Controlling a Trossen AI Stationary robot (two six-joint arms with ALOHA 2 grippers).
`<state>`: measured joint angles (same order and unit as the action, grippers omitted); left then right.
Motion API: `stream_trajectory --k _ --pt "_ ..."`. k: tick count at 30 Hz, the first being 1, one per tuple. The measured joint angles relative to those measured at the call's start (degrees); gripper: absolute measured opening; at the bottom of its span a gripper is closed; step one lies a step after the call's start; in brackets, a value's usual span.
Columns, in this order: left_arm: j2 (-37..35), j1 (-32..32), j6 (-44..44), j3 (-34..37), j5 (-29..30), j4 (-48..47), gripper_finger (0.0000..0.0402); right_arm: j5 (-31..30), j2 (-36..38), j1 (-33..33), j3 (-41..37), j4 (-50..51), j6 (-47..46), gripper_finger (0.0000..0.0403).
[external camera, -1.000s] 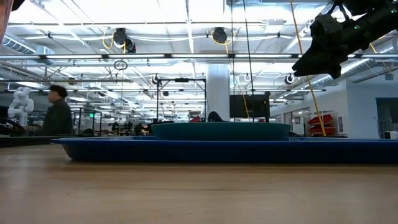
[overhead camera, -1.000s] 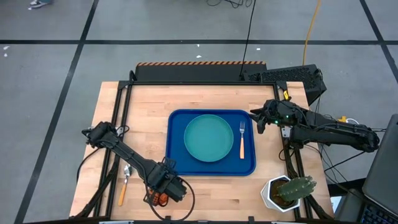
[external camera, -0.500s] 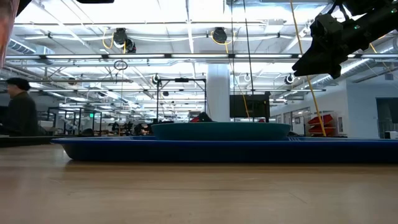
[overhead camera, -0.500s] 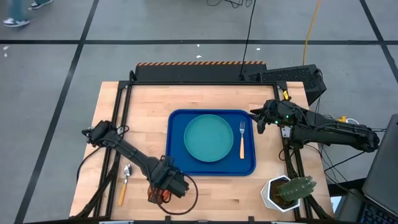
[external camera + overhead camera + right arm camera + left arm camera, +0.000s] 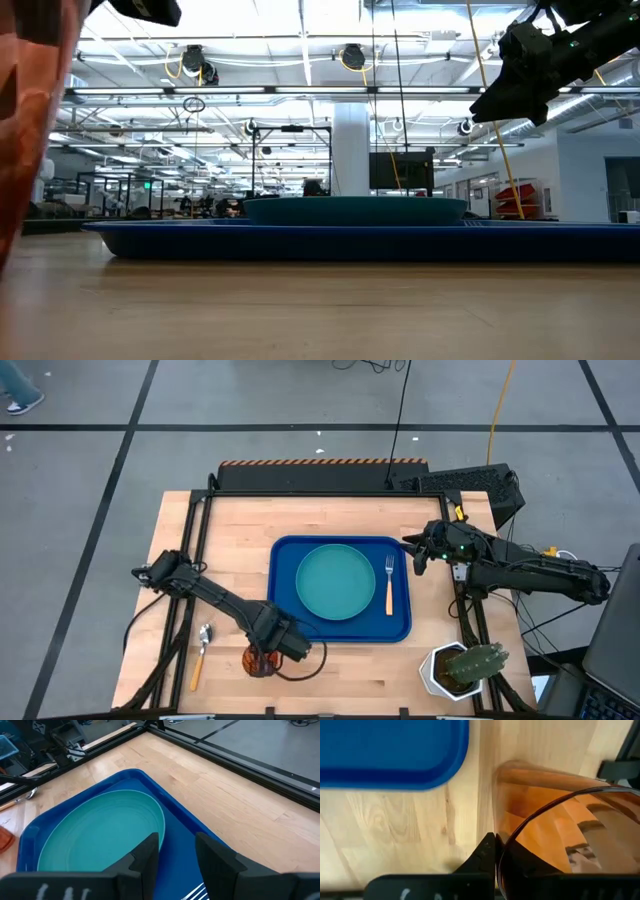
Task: Pick and place plate/cup/fork/spoon on tray
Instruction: Put the brown cup on the blue tray to the top left of the green plate
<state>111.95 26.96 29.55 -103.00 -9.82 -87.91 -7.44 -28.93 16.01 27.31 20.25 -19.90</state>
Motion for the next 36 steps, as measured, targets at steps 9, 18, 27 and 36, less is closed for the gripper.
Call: stream_trajectory --k 9,18,27,36 --pt "-1.54 -4.55 0.88 -4.88 -3.71 -2.17 0.0007 -0.28 -0.01 0.0 0.0 -0.03 0.46 0.0121" --pt "-4.91 -12.73 2.19 -6.1 8.11 -2.21 0.0007 -0.54 -0.32 0.0 0.0 -0.26 1.77 0.0121" --pt "-8.45 -23.3 0.76 -6.12 8.41 -2.0 0.0007 -1.89 -0.68 0.02 0.0 -0.24 2.86 0.0121" --pt "-12.14 -35.73 -1.99 -6.16 12.98 -2.11 0.0007 -3.27 -0.79 0.02 0.0 -0.24 3.04 0.0121"
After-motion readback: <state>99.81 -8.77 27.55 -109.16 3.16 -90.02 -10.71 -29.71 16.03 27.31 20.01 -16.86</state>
